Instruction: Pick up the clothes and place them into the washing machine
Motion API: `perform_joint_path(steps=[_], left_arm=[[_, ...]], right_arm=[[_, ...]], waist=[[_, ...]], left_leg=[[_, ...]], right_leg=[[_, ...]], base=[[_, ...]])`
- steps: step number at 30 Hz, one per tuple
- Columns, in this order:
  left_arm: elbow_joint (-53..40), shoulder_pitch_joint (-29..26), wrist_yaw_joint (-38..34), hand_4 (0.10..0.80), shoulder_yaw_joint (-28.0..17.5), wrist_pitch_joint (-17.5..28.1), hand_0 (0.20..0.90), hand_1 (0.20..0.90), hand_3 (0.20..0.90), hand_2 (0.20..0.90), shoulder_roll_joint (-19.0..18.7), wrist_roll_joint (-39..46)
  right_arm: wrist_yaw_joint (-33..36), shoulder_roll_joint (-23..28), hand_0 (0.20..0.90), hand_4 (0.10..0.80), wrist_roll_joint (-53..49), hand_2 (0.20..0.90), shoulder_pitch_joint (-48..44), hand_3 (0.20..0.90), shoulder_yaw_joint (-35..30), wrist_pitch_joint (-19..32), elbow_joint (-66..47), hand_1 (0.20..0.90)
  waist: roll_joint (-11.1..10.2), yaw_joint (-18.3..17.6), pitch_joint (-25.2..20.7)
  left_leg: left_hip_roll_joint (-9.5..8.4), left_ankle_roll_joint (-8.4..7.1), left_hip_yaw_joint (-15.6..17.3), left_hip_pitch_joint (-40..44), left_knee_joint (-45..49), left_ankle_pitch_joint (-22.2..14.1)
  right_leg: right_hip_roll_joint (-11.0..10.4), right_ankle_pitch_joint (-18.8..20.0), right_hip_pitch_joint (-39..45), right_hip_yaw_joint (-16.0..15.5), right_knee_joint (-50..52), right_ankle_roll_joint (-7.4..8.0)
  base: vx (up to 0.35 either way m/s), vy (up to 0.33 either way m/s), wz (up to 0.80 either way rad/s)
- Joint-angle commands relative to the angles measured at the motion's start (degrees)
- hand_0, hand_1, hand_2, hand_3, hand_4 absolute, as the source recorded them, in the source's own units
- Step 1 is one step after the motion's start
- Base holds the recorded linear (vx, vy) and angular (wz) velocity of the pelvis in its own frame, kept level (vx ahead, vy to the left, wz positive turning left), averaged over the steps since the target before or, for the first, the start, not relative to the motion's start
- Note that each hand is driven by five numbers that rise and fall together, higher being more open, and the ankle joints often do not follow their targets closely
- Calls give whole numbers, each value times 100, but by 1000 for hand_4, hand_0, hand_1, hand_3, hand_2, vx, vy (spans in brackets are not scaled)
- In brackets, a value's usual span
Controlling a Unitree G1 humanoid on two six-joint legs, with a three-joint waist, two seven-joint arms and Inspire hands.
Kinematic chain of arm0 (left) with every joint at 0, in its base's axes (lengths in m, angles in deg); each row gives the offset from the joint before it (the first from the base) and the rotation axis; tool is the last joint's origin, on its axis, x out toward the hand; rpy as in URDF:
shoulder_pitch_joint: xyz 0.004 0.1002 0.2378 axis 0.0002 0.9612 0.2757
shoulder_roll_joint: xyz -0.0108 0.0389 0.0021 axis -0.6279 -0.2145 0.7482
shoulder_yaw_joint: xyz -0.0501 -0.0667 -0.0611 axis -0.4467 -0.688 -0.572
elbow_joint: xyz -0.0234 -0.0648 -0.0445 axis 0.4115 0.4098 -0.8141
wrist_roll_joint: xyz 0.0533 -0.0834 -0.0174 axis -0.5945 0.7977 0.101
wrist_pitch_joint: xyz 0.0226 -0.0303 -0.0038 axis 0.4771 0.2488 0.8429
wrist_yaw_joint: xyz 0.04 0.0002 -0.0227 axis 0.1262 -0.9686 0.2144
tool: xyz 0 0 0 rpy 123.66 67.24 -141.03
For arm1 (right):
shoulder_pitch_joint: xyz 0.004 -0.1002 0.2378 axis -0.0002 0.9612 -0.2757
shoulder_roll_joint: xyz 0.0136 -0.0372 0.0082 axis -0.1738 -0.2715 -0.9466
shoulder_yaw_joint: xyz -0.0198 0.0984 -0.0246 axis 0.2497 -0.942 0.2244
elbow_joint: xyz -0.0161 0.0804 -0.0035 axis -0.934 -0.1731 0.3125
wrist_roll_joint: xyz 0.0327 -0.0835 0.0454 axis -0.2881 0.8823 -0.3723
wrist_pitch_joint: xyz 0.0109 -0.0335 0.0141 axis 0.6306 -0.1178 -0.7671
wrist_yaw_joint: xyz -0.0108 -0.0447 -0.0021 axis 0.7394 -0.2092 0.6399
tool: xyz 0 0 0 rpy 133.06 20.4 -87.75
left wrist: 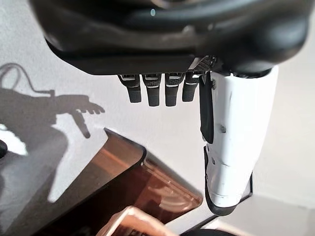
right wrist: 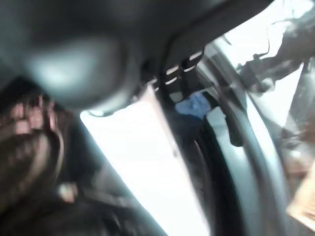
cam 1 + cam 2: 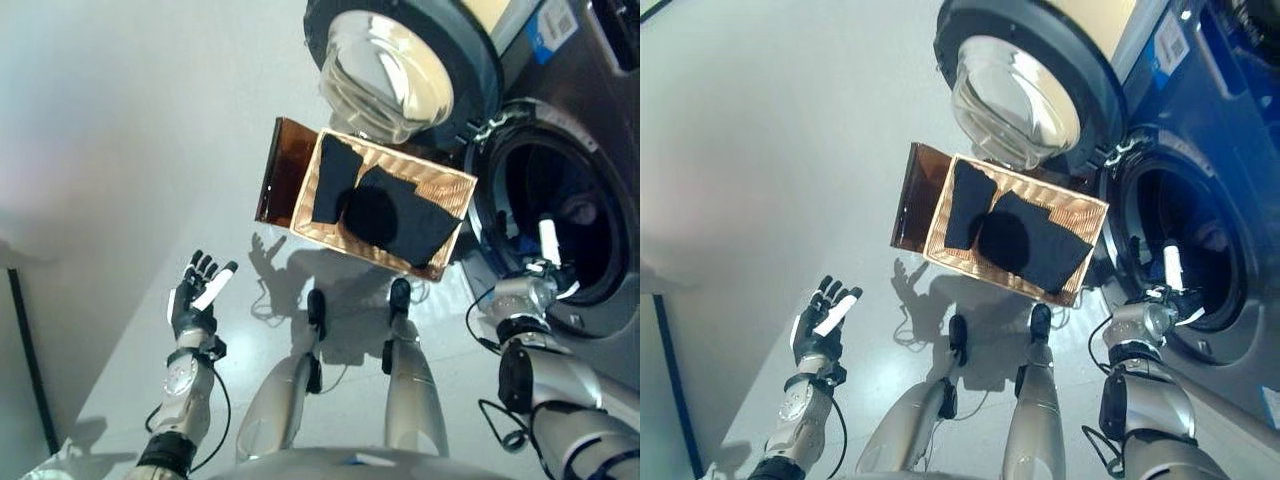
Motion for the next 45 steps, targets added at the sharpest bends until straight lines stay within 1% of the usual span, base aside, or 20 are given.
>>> perform_joint_path(steps=[1, 4, 5, 7, 8, 11, 16, 21, 22, 24, 33, 41, 45], left_arm=[[-191, 86, -76, 800, -380, 533, 900, 900, 900, 900, -299, -186], [-169, 84, -141, 800, -482, 556, 900, 900, 900, 900, -275, -291], [-150, 85, -171, 800, -503, 571, 900, 900, 900, 900, -270, -344], [-105, 72, -200, 800, -564, 577, 900, 900, 900, 900, -232, -438], [-95, 68, -228, 800, -595, 590, 900, 900, 900, 900, -225, -482], [1, -2, -305, 800, -648, 620, 900, 900, 900, 900, -181, -627], [-1, -59, -385, 800, -610, 627, 900, 900, 900, 900, -156, -813], [-31, -86, -470, 800, -617, 634, 900, 900, 900, 900, -134, -971], [-30, -99, -480, 800, -619, 629, 900, 900, 900, 900, -130, -985], [-30, -119, -499, 800, -602, 640, 900, 900, 900, 900, -131, -1014], [8, -177, -495, 800, -503, 595, 900, 900, 900, 900, -108, -1032], [27, -184, -509, 800, -466, 584, 900, 900, 900, 900, -103, -1052], [16, -185, -522, 800, -469, 597, 900, 900, 900, 900, -89, -1055]], right_arm=[[-22, 73, 900, 800, 826, 900, 237, 900, 346, 187, -529, 900], [88, -22, 900, 800, 1716, 900, 503, 900, 766, 15, -929, 900], [146, -46, 900, 800, 1886, 900, 575, 900, 819, 7, -1033, 900], [276, -72, 900, 800, 2703, 900, 809, 900, 1115, -160, -1380, 900], [293, -103, 900, 800, 2909, 900, 914, 900, 1168, -195, -1537, 900], [481, -15, 900, 800, 4111, 900, 1063, 900, 1585, -470, -1743, 900], [668, -38, 900, 800, 5281, 900, 966, 900, 2080, -826, -1582, 900], [841, -108, 900, 800, 6826, 900, 805, 900, 2851, -1272, -1612, 900], [853, -122, 900, 800, 6992, 900, 790, 900, 2938, -1302, -1618, 900], [893, -168, 900, 800, 7517, 900, 692, 900, 3246, -1459, -1395, 900], [852, -491, 900, 800, 8578, 900, 371, 900, 3983, -1820, -972, 900], [857, -544, 900, 800, 8993, 900, 296, 900, 4219, -1929, -1056, 900], [913, -563, 900, 800, 9051, 900, 280, 900, 4224, -1965, -1075, 900]], waist=[[-211, 24, -270], [-283, 11, -258], [-300, 4, -266], [-313, 6, -236], [-322, -3, -242], [-343, 2, -229], [-364, 37, -216], [-389, 93, -235], [-393, 102, -242], [-392, 138, -254], [-378, 228, -311], [-368, 254, -321], [-357, 267, -316]], left_leg=[[39, -552, 2, -160, 486, -469], [55, -541, -17, -90, 497, -471], [59, -532, -31, -78, 494, -471], [75, -520, -68, -2, 514, -493], [70, -513, -81, -9, 514, -478], [72, -503, -129, 41, 518, -477], [74, -494, -184, 42, 537, -457], [90, -488, -201, 33, 533, -444], [92, -489, -203, 29, 534, -442], [95, -490, -218, 25, 531, -440], [93, -491, -220, -4, 546, -444], [92, -487, -219, -16, 551, -448], [95, -490, -226, -28, 552, -442]], right_leg=[[9, -26, 574, -154, -492, 19], [21, -25, 655, -161, -494, 19], [28, -30, 665, -160, -482, 19], [35, -76, 732, -178, -427, 16], [28, -70, 729, -187, -423, 14], [18, -90, 813, -234, -418, 20], [23, -88, 868, -296, -441, 14], [40, -86, 868, -319, -471, 18], [42, -85, 866, -319, -473, 17], [47, -87, 870, -322, -477, 16], [39, -88, 853, -324, -488, 12], [37, -92, 848, -320, -484, 11], [39, -91, 831, -322, -485, 9]], base=[[0, 0, 0], [1, -4, -1], [5, -4, 4], [14, -5, 7], [-1, -1, 9], [2, -3, 8], [-4, -7, 8], [0, 0, 0], [0, 0, 0], [0, 0, 0], [1, 0, 0], [0, 0, 0], [0, 0, 0]])
